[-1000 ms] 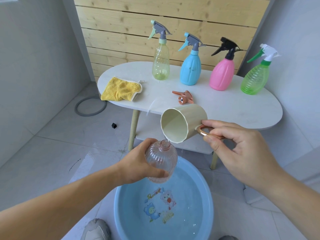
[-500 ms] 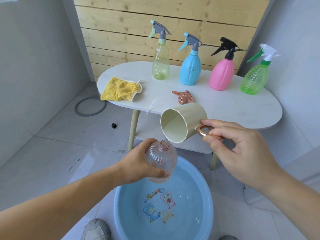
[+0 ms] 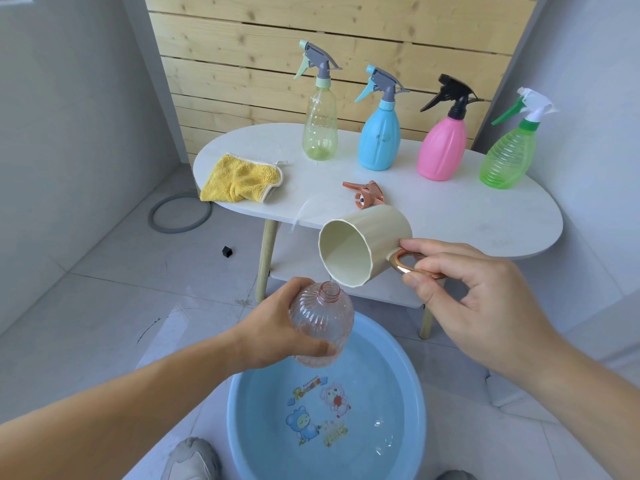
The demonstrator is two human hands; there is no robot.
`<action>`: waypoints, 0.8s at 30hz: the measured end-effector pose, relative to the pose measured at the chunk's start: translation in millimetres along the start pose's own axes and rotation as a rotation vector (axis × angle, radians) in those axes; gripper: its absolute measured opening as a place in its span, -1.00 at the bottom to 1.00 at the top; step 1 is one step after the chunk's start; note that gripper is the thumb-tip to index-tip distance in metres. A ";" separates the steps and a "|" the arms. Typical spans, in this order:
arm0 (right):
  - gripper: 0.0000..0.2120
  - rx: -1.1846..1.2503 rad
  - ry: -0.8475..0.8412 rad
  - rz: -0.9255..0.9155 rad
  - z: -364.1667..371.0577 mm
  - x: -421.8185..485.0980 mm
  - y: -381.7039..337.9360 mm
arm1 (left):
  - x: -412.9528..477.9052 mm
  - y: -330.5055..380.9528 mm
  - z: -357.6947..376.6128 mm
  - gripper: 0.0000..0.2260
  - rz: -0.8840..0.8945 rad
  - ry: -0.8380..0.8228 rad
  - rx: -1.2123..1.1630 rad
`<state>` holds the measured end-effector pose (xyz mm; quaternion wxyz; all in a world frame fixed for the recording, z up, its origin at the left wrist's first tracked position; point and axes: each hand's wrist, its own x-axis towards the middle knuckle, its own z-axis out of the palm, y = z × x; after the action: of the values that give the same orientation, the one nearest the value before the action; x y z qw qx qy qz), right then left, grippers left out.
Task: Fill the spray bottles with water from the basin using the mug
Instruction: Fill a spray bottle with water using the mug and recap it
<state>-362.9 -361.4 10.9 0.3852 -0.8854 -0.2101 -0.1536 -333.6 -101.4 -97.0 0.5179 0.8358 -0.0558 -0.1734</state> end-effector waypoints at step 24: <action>-0.80 -0.026 0.013 -0.001 2.8 -0.6 7.0 | -1.7 2.4 0.3 -0.17 0.012 -0.003 0.006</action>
<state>-359.7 -363.7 4.5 0.3750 -0.8892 -0.2061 -0.1622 -335.1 -102.3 -94.5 0.5164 0.8368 -0.0620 -0.1712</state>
